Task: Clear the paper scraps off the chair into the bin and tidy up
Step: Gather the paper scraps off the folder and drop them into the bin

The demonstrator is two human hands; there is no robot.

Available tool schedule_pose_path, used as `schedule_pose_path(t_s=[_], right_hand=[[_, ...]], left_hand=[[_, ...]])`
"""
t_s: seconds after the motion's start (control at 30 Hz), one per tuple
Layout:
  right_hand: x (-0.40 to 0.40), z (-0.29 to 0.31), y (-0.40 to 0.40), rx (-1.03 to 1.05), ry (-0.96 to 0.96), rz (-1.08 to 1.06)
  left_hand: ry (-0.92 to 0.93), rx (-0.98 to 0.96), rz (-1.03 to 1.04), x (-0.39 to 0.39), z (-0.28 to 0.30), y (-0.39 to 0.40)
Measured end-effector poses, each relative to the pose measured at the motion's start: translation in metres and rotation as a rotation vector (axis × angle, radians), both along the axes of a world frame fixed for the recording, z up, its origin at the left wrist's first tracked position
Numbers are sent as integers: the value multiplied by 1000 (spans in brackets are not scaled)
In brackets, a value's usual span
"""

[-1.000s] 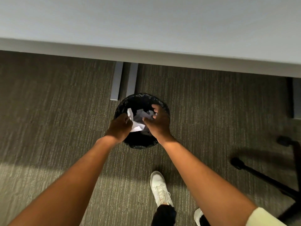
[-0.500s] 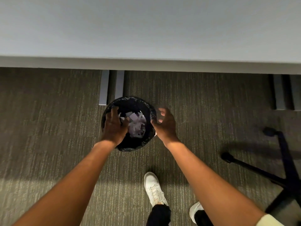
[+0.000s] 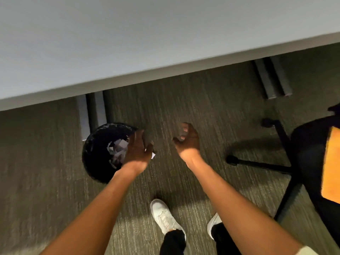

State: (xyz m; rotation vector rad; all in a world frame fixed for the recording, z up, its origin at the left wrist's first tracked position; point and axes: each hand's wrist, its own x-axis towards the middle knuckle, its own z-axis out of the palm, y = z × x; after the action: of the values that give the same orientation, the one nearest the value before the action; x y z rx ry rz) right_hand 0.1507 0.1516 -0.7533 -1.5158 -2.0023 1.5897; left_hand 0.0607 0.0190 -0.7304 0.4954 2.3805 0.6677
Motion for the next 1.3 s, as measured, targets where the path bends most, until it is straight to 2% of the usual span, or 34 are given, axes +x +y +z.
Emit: schedule_pose_path(t_s=[0.17, 0.23, 0.37, 0.53, 0.8, 1.3], right_hand=[[66, 11, 48, -69, 17, -200], [98, 15, 70, -12, -42, -243], [161, 19, 110, 44, -143, -279], [240, 23, 154, 59, -114, -417], [364, 22, 221, 83, -182, -613], [559, 3, 316, 122, -327, -910]], left_hand=[[-42, 17, -153, 49, 7, 61], [-87, 64, -201, 72, 11, 85], [-51, 82, -423, 113, 18, 123], [-54, 108, -510, 161, 20, 181], [-102, 88, -730, 241, 14, 256], [-77, 162, -1101, 412, -12, 384]])
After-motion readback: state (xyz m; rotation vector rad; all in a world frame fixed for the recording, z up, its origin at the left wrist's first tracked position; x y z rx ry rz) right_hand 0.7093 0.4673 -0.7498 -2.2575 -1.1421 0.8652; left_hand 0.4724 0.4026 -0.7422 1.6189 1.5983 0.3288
